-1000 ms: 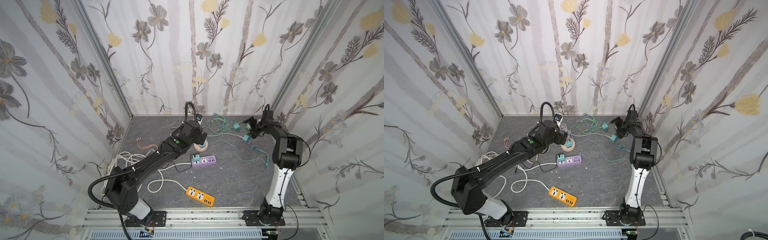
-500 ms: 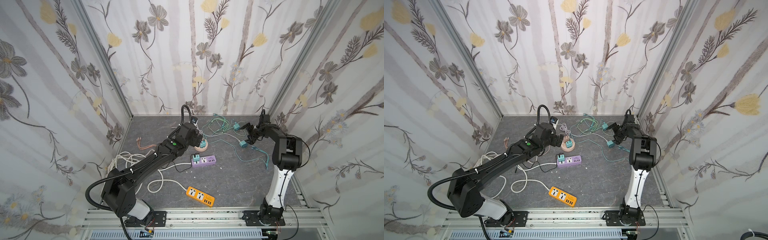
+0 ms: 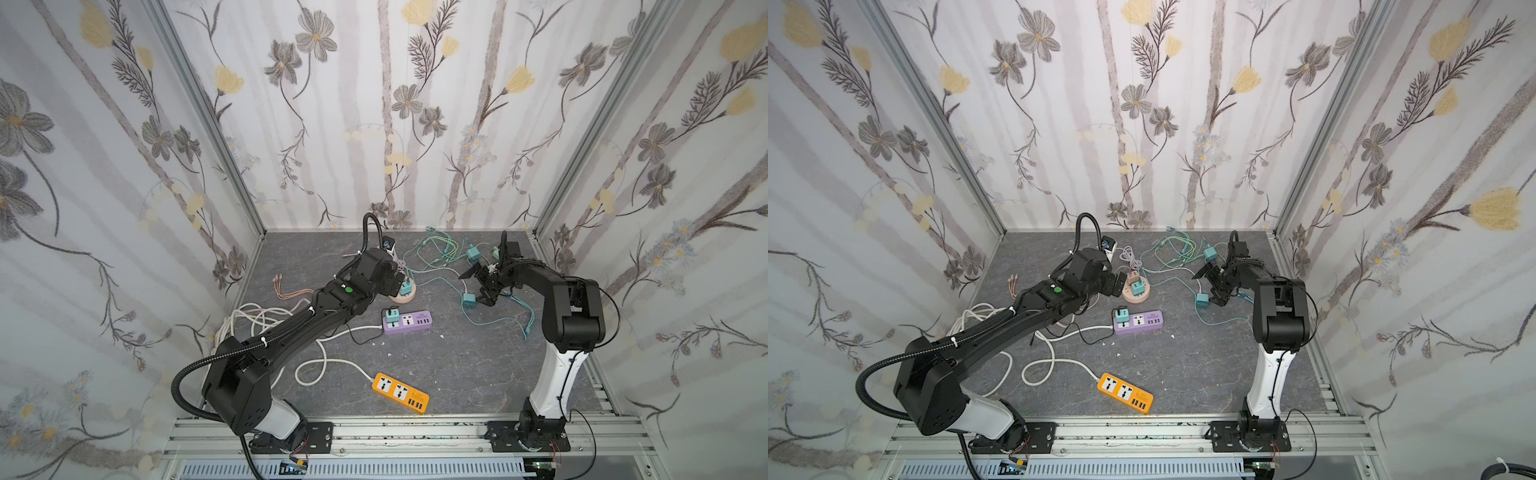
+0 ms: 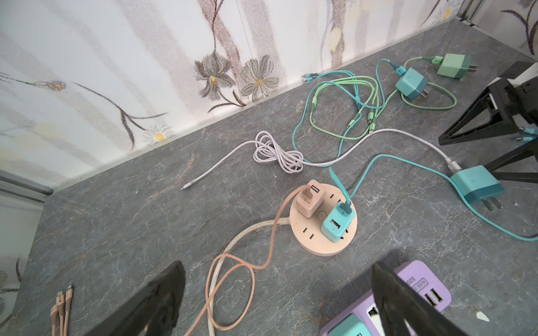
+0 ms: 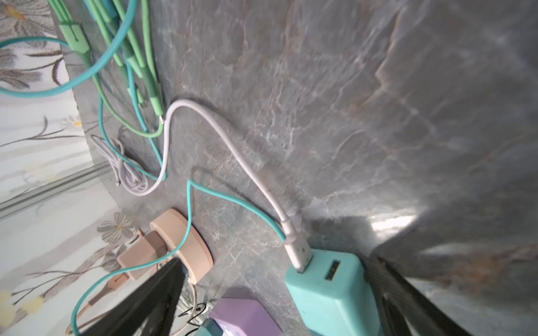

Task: Insert the plug
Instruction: 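Move the right gripper to loose teal chargers while the left nears the pink strip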

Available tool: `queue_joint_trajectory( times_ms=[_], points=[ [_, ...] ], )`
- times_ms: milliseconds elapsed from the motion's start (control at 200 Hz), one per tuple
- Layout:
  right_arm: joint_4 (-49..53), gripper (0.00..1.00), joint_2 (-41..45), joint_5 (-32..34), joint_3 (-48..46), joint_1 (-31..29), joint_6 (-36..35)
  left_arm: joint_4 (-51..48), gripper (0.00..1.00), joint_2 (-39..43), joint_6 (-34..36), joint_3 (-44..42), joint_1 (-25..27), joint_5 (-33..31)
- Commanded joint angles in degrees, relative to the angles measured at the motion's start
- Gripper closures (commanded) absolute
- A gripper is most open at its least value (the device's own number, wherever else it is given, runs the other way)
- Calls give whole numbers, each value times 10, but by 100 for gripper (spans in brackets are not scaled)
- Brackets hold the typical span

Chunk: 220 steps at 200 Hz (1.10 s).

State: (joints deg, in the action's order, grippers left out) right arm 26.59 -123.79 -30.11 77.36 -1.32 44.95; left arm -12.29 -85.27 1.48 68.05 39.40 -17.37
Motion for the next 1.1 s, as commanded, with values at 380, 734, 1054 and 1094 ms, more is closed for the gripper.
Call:
queue_joint_trajectory(
  times_ms=[380,734,1054,1094],
  points=[
    [70,30,29,187,-34,-97,-48,20,0,11,-5,-29,-6,-9],
    [80,40,39,235,-48,-109,-62,24,0,26,-3,-49,-13,-8],
    [73,48,45,233,-54,-118,-72,23,0,25,-11,-49,-17,-5],
    [72,52,50,239,-57,-119,-73,22,0,24,-11,-48,-16,-4]
  ],
)
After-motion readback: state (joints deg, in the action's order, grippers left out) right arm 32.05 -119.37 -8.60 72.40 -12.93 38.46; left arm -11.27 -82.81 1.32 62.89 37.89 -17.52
